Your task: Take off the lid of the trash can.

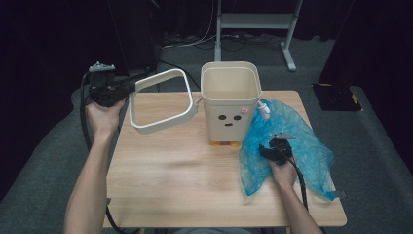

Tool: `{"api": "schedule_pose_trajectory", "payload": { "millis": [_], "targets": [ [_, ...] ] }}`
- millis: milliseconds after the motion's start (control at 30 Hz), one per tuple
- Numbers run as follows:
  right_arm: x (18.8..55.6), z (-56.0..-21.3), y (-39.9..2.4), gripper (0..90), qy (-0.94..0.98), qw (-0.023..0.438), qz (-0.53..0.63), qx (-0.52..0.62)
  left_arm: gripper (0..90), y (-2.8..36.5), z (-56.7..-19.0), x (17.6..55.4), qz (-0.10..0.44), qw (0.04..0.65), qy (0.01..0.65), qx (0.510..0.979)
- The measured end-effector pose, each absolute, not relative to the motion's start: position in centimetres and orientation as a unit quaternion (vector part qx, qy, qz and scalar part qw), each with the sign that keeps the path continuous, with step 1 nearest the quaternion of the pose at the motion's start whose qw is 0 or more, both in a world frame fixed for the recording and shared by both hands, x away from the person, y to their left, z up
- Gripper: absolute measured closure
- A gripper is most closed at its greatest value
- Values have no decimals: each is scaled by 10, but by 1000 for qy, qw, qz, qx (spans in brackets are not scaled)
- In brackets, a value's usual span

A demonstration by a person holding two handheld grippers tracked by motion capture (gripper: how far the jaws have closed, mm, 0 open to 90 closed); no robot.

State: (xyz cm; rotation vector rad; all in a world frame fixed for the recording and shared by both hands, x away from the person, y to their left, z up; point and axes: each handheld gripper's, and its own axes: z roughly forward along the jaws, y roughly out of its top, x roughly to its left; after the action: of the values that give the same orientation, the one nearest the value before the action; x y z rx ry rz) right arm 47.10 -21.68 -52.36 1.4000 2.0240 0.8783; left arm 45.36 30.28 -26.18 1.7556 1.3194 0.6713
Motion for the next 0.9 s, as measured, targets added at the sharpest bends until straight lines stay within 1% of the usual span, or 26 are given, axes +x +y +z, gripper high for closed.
{"api": "schedule_pose_trajectory", "payload": {
  "millis": [333,500,733,900],
  "targets": [
    [471,-524,-217,344,748,261,324,517,827,306,-279,453,263,400,532,698],
    [471,-524,-217,342,747,261,324,518,827,307,-284,451,270,383,532,705],
    [471,-524,-217,342,747,261,324,518,828,310,-293,450,265,381,539,703],
    [471,-524,-217,340,747,262,325,518,829,309,-297,446,288,375,536,699]
  ]
}}
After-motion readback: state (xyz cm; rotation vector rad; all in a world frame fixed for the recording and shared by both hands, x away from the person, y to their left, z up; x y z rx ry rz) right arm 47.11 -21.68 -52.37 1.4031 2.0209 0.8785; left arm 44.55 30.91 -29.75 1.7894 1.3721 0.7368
